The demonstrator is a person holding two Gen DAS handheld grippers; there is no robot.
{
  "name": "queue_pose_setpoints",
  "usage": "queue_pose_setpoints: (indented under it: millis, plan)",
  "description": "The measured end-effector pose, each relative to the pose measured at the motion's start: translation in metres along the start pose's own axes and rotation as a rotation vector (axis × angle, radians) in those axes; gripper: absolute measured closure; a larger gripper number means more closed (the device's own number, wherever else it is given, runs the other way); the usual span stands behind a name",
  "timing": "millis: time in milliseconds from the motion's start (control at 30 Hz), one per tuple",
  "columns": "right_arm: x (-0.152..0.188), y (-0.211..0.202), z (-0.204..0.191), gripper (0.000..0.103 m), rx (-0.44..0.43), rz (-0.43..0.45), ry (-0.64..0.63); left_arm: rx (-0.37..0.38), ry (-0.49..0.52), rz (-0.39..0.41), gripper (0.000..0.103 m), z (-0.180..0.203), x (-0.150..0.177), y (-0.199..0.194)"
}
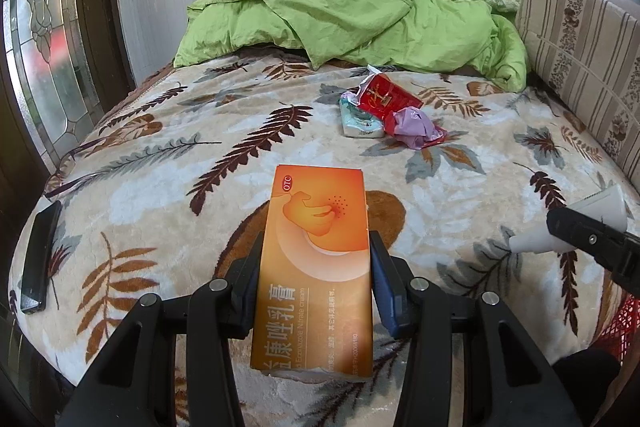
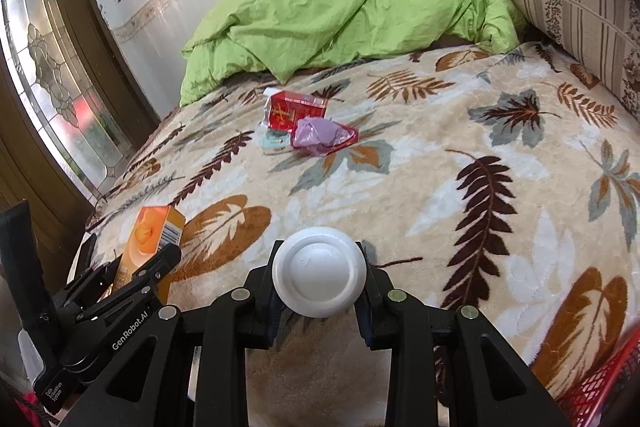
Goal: Collect trash
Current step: 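Hold the orange box and white bottle lifted above the bed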
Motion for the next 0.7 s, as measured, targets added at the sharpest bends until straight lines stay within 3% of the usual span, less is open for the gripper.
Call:
queue_pose_setpoints:
  millis: [700]
  plan:
    - [0.008, -0.037, -0.007, 0.071, -0.036, 0.035, 0.016, 0.045, 0.014, 0.008, 0.058, 0.007, -0.001, -0.027]
Point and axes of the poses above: each gripper's, at about its wrist camera, not at the fingertips, and y roughly the way its jaws point, z to its right, x to its underside, the point moved 5 cm from there along y, roughly the way its jaws point, and after that the axes turned 5 degrees about -z, right-handed, at the moved point
